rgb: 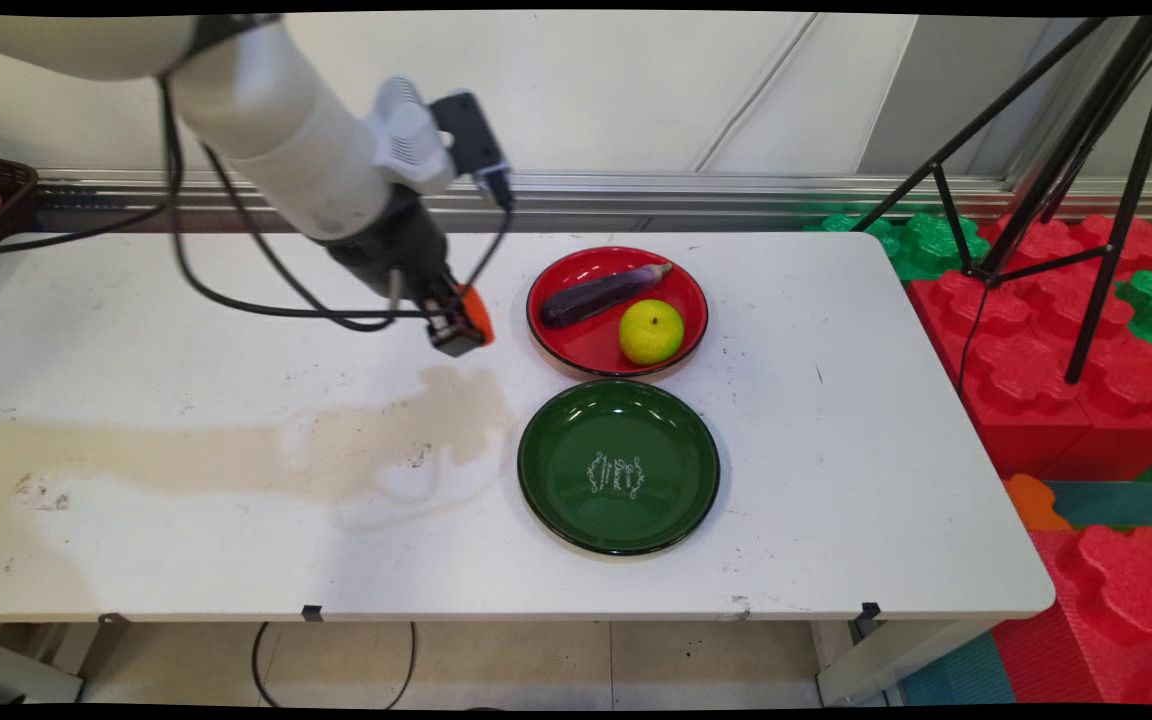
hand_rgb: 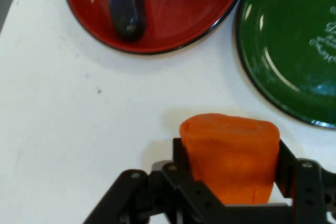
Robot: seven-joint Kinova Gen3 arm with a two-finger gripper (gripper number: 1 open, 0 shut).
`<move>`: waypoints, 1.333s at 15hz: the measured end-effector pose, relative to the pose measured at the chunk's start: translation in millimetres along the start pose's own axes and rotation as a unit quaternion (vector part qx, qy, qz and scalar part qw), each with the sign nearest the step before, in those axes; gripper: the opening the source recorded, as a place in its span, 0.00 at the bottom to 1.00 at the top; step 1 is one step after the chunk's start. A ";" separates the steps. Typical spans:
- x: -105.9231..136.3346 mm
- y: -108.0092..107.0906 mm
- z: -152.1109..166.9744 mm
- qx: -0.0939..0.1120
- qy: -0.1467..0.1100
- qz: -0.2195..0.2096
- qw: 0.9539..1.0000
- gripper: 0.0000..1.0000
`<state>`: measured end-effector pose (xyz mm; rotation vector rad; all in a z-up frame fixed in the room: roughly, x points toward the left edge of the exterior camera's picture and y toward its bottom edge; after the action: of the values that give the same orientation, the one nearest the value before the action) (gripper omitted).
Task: Place the picked object on the table
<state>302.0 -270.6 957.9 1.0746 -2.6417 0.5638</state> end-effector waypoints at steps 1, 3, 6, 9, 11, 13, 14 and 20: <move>-6.1 -3.7 -2.7 0.001 -0.003 -0.002 1.000 0.00; -17.1 -12.5 -5.2 0.005 -0.008 -0.010 1.000 0.00; -23.3 -22.3 0.4 0.009 -0.012 -0.021 1.000 0.00; -25.2 -30.3 11.2 0.010 -0.018 -0.029 0.999 0.00; -24.9 -36.6 21.4 0.010 -0.022 -0.033 0.999 0.00; -24.0 -43.0 33.2 0.009 -0.028 -0.035 0.999 0.00; -23.5 -46.9 40.8 0.009 -0.031 -0.036 0.999 0.00; -21.2 -67.6 87.1 0.003 -0.053 -0.034 0.998 0.00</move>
<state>358.8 -339.6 889.8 1.2246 -2.6816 0.5157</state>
